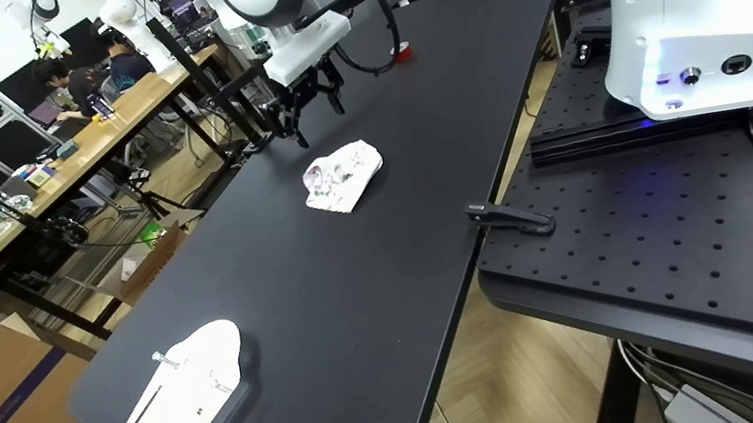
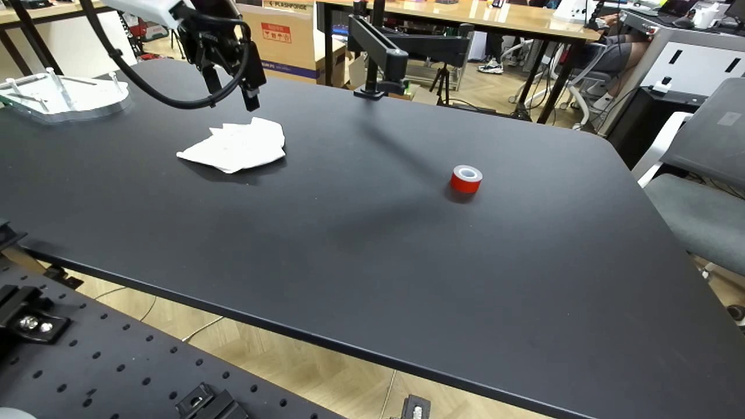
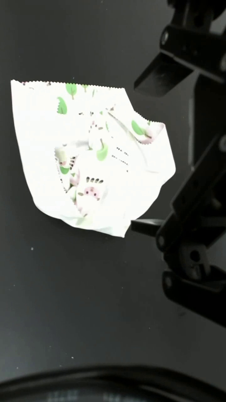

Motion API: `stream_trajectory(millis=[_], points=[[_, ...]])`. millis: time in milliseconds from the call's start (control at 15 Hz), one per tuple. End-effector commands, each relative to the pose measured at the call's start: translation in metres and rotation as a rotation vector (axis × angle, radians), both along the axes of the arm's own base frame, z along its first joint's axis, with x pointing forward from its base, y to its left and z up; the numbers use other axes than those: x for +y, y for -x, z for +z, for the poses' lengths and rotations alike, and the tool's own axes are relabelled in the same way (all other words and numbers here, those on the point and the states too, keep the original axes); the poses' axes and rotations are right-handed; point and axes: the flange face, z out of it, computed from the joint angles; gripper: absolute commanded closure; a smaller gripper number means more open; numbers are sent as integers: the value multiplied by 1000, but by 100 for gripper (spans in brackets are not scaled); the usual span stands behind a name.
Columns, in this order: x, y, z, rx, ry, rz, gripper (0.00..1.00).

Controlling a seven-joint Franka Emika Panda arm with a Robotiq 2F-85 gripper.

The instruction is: Hang the white cloth on the stand

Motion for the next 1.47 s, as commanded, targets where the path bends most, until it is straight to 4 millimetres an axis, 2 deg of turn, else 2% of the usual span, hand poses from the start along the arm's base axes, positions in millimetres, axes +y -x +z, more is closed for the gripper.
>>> stream_trajectory(millis=[0,400,933,1000,1133,1400], points=[[-6,-3,-1,-10,22,-5,0],[-19,-6,-32,27,54,-10,0],[14,-4,-63,39,59,62,2],[16,-5,-65,40,59,66,26],[14,-8,-69,45,59,61,29],[4,-11,-77,59,63,42,60]])
